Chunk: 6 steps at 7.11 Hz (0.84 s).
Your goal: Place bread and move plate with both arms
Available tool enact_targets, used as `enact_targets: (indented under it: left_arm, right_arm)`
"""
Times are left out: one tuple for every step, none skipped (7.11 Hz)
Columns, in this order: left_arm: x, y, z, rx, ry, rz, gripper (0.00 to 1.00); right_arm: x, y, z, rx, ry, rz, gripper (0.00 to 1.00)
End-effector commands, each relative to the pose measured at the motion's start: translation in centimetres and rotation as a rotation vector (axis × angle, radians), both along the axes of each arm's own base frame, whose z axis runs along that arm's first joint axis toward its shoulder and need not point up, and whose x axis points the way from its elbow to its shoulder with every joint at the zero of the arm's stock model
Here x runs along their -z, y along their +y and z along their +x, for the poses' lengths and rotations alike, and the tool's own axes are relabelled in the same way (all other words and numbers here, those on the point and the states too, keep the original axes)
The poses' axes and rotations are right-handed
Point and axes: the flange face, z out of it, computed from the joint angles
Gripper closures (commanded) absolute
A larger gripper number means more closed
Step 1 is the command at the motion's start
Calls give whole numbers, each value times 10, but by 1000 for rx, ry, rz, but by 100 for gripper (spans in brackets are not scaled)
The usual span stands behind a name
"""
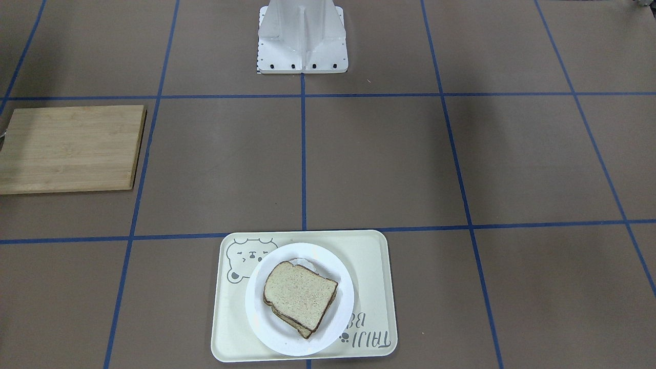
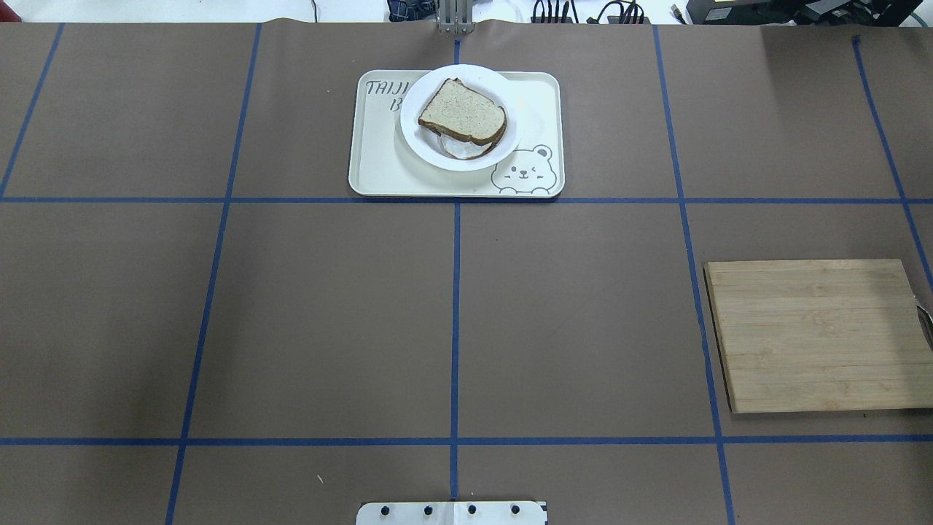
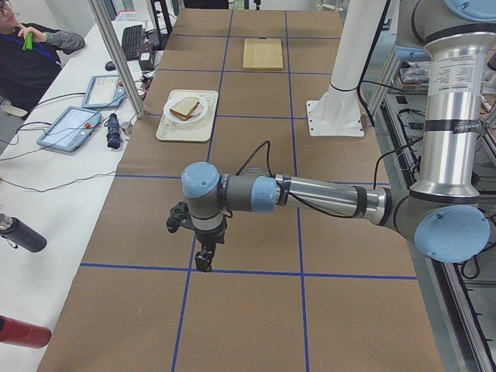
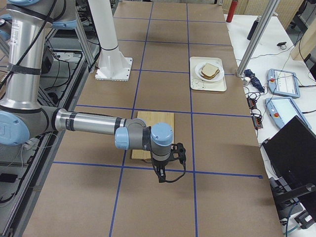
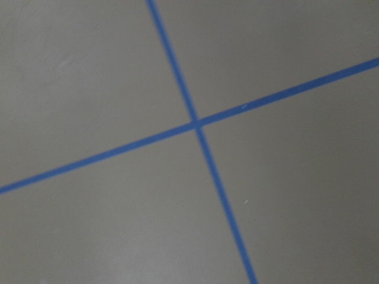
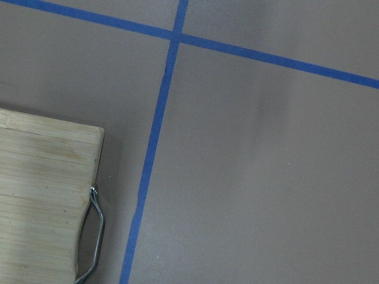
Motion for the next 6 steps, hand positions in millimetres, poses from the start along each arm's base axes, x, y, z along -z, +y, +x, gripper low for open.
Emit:
enact_targets:
  left_arm:
    - [-17, 25, -19, 47, 6, -47, 2]
    - [-18, 25, -19, 46, 6, -48, 2]
    - [-13, 23, -18, 45, 7, -31, 2]
    - [-4, 22, -16, 43, 28, -7, 2]
    - [-3, 29, -11, 46, 100, -17, 2]
    - [4, 39, -7, 45, 153, -8, 2]
  right_arm:
    - [-2, 0, 0, -3, 6, -5, 0]
    - [0, -2, 0, -3, 1, 1, 0]
    - [7, -4, 2, -8, -11, 13, 0]
    - [2, 3, 4, -8, 4, 12, 0]
    - [2, 3, 5, -7, 4, 15, 0]
    - [2, 3, 5, -8, 4, 16, 0]
